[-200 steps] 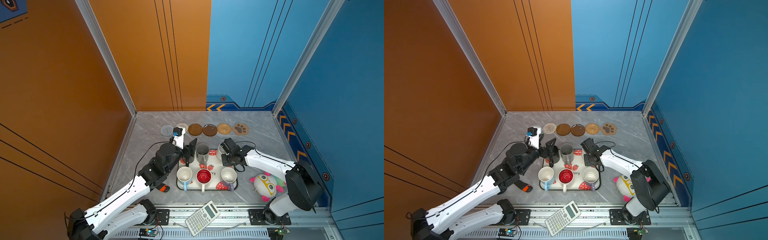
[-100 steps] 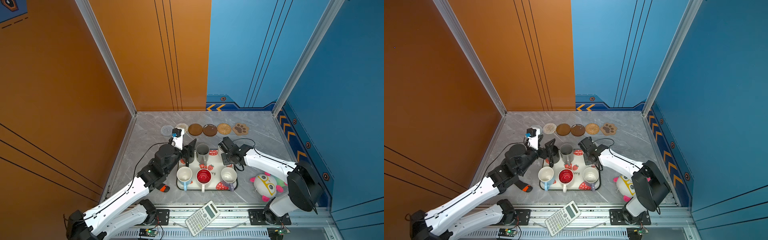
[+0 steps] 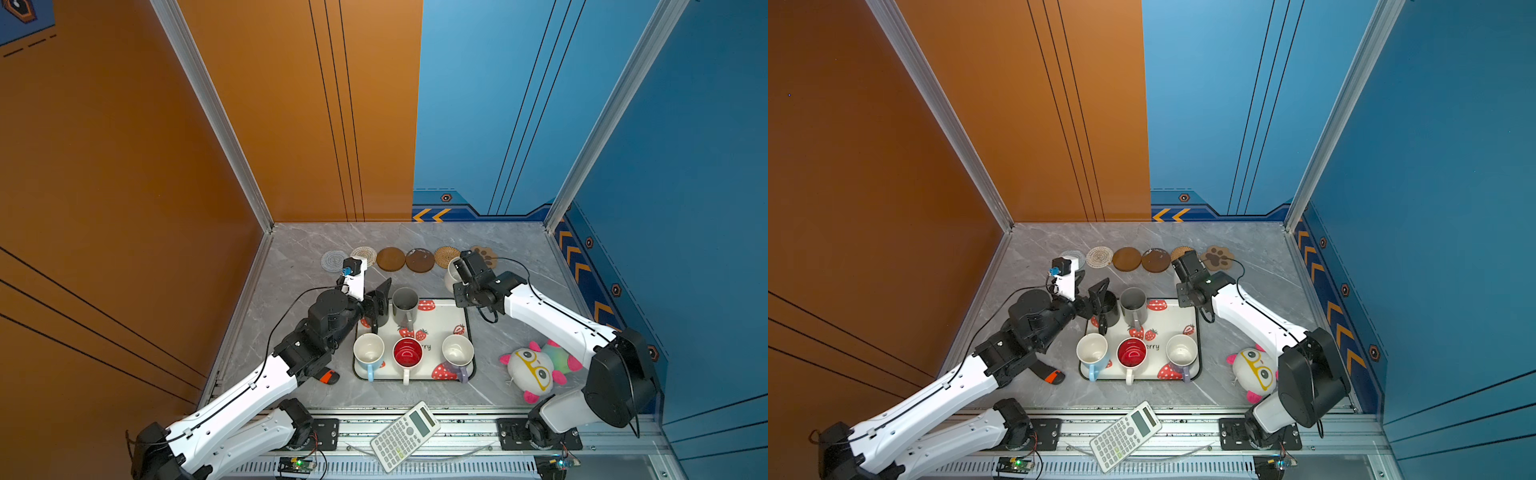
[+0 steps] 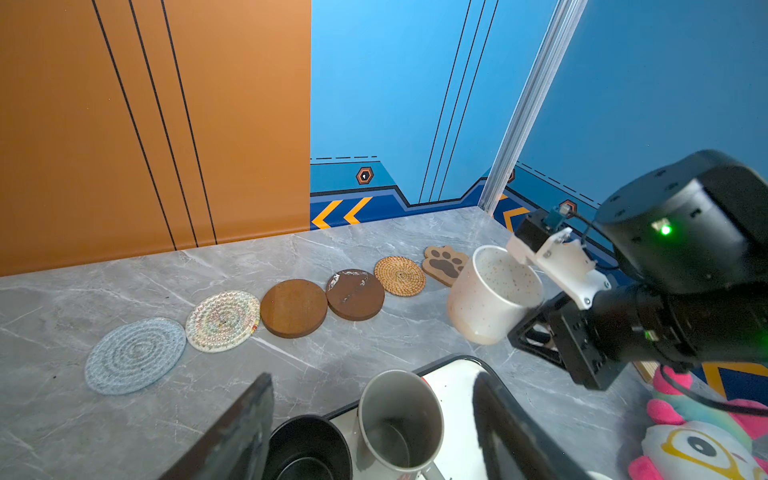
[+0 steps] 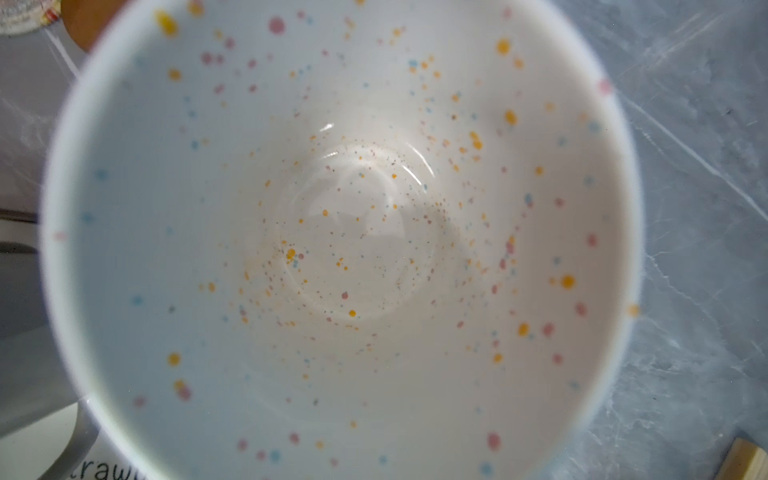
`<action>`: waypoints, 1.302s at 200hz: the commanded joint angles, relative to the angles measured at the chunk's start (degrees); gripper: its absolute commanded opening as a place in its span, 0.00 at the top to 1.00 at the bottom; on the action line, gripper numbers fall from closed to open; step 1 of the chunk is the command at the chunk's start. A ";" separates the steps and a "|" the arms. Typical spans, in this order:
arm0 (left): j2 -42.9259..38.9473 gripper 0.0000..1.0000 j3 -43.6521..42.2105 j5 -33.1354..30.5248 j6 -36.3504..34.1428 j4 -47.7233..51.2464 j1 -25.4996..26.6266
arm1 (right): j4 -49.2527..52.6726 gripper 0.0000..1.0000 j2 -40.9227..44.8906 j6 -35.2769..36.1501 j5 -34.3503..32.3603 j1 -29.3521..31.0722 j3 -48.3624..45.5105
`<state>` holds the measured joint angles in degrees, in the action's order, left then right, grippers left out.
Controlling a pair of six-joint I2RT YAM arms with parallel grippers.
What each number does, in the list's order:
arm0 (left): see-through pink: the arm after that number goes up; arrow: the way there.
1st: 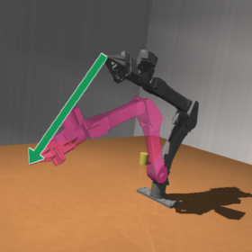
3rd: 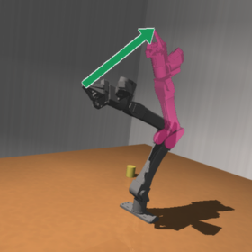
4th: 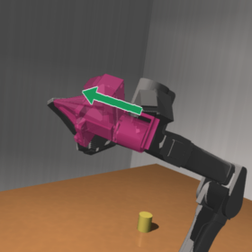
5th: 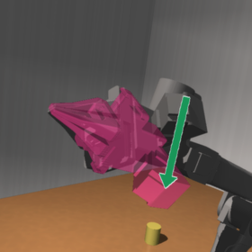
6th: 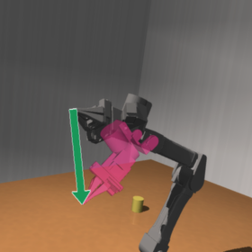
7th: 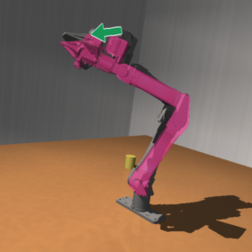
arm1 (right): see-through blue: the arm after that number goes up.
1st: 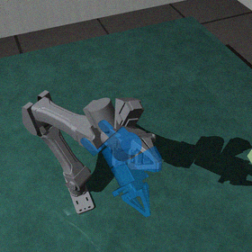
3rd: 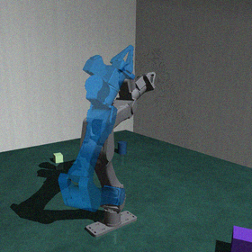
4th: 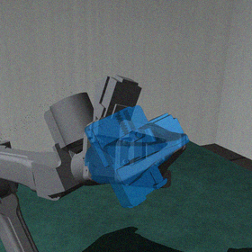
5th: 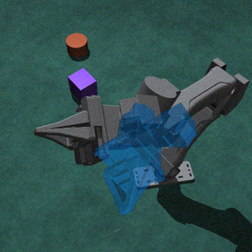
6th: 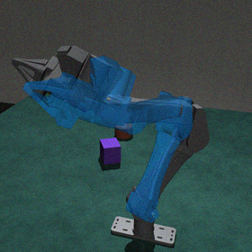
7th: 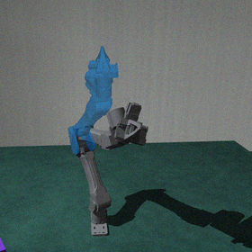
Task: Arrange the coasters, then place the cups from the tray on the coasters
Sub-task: 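Carry the speckled mug with the right gripper to the paw-print coaster, then lower the speckled mug onto the paw-print coaster and open the right gripper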
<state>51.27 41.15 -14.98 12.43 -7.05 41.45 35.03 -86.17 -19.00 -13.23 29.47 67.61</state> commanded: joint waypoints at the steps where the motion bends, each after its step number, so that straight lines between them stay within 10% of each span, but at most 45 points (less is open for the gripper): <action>1: -0.73 0.24 -0.72 -0.75 -0.36 -1.08 -1.09 | -1.93 1.00 -0.56 1.95 0.63 -3.82 5.39; 133: -3.36 0.24 -2.03 -1.36 -0.12 0.37 -4.00 | 0.61 1.00 -28.30 3.01 5.47 -20.68 32.53; 260: -1.57 0.24 -1.33 -0.93 0.41 0.46 -4.98 | 0.13 1.00 -38.09 2.20 7.35 -22.33 38.34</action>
<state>49.63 39.97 -15.86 12.45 -6.85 37.06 37.47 -125.56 -16.49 -5.69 6.96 104.07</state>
